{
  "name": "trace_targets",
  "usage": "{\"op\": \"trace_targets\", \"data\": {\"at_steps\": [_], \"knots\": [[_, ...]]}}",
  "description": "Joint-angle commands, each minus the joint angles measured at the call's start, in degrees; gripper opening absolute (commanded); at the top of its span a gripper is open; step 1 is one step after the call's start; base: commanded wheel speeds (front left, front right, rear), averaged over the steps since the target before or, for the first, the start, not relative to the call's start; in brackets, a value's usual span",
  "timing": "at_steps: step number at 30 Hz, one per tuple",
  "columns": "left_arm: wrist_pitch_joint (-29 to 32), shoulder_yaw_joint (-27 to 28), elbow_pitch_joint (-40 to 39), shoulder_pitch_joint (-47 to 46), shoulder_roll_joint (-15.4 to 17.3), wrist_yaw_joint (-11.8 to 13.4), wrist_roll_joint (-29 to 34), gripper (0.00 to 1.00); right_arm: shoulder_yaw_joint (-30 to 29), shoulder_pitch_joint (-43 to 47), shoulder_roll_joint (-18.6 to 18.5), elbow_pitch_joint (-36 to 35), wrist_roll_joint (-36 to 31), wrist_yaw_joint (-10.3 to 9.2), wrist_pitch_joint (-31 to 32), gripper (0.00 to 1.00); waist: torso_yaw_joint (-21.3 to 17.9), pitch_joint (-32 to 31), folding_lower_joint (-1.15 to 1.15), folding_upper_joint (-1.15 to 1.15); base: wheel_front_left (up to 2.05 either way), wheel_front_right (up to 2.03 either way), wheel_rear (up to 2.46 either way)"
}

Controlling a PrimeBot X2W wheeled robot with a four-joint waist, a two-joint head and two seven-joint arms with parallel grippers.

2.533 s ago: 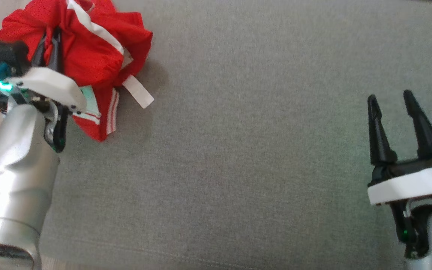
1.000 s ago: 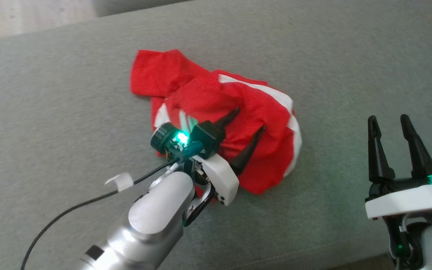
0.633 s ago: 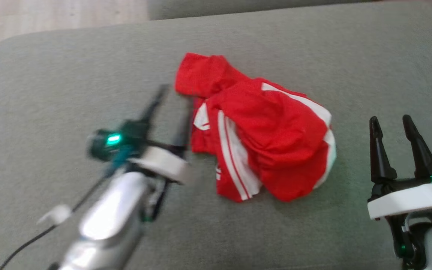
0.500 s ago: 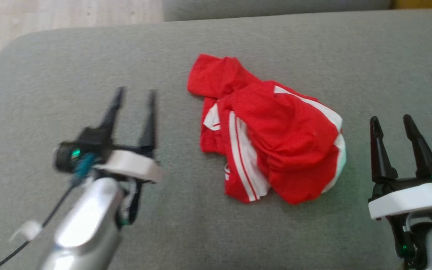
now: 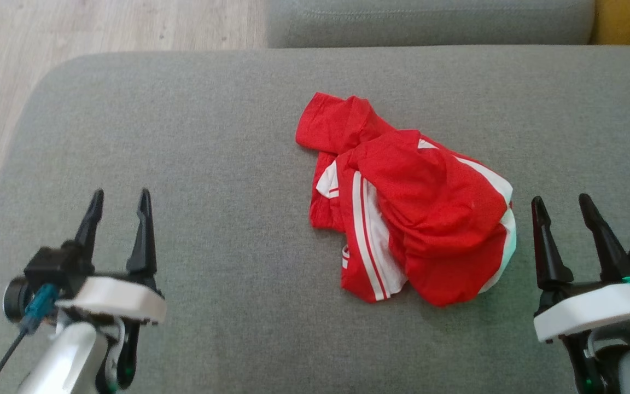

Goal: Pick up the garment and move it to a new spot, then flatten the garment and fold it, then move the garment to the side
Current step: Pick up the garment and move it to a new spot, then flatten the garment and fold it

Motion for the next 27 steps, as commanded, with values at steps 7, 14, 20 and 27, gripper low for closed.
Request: {"op": "trace_targets", "data": {"at_steps": [7,14,20,27], "knots": [[2.50,2.25,-6.86,3.24,3.92,1.37,-0.63,1.00,2.11,0.81,-0.32,-2.67,0.07,-0.04,0.92,1.00,-0.68,-2.08,0.00,0.00,0.00,0.00,0.00],[4.07,1.41,-9.92,7.67,4.98,3.52,-0.25,1.00,2.76,3.27,-0.32,-2.74,0.71,-0.04,1.53,1.00,-1.29,-5.14,0.00,0.00,0.00,0.00,0.00],[4.50,1.05,-10.63,9.47,5.29,4.36,-0.37,1.00,3.24,4.13,-0.32,-3.52,0.51,-0.04,2.23,1.00,-1.27,-6.30,0.00,0.00,0.00,0.00,0.00],[4.47,0.79,-10.33,9.46,5.23,4.77,-0.25,1.00,2.98,4.37,-0.32,-4.35,0.06,-0.04,2.71,1.00,-1.14,-6.47,0.00,0.00,0.00,0.00,0.00]]}}
